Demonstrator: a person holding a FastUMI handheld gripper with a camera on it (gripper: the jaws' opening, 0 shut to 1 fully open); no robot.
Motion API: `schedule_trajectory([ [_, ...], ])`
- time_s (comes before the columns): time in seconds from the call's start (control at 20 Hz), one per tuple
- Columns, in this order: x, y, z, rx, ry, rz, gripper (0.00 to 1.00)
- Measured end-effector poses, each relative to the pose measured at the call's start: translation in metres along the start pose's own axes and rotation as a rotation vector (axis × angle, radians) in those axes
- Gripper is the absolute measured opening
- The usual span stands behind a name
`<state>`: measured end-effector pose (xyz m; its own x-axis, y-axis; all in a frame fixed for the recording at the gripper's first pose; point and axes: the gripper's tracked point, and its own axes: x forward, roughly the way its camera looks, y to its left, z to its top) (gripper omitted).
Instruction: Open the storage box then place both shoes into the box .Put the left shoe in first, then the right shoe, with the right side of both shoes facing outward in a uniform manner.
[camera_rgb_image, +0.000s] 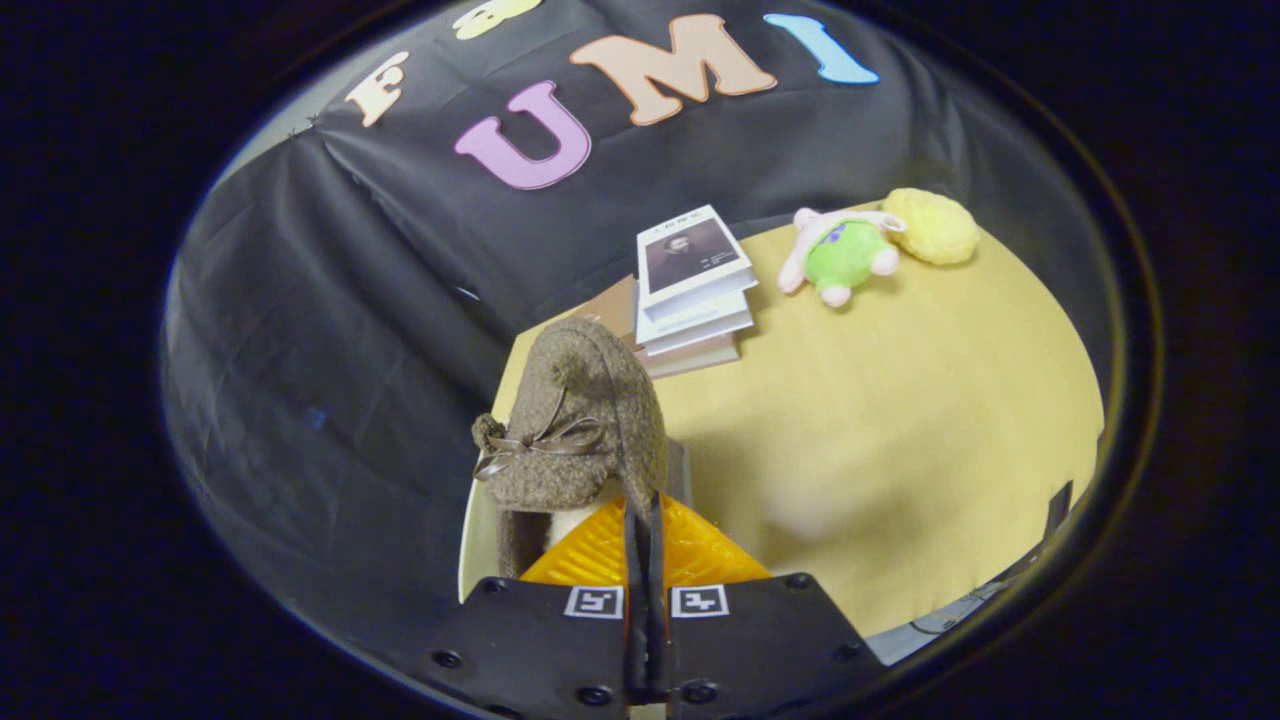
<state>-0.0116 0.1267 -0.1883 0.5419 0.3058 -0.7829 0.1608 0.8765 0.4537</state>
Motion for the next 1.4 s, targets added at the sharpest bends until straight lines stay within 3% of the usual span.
schedule_trajectory([
  [0.4,0.037,0.035,-0.038,-0.026,0.081,0.025,0.04],
  [0.7,0.053,0.026,-0.060,-0.014,0.112,-0.041,0.04],
  [0.85,0.050,0.034,-0.056,0.008,0.102,-0.019,0.08],
  [1.05,0.044,0.033,-0.045,0.020,0.061,0.004,0.39],
  [1.4,0.024,0.040,-0.031,-0.080,0.002,0.087,0.92],
])
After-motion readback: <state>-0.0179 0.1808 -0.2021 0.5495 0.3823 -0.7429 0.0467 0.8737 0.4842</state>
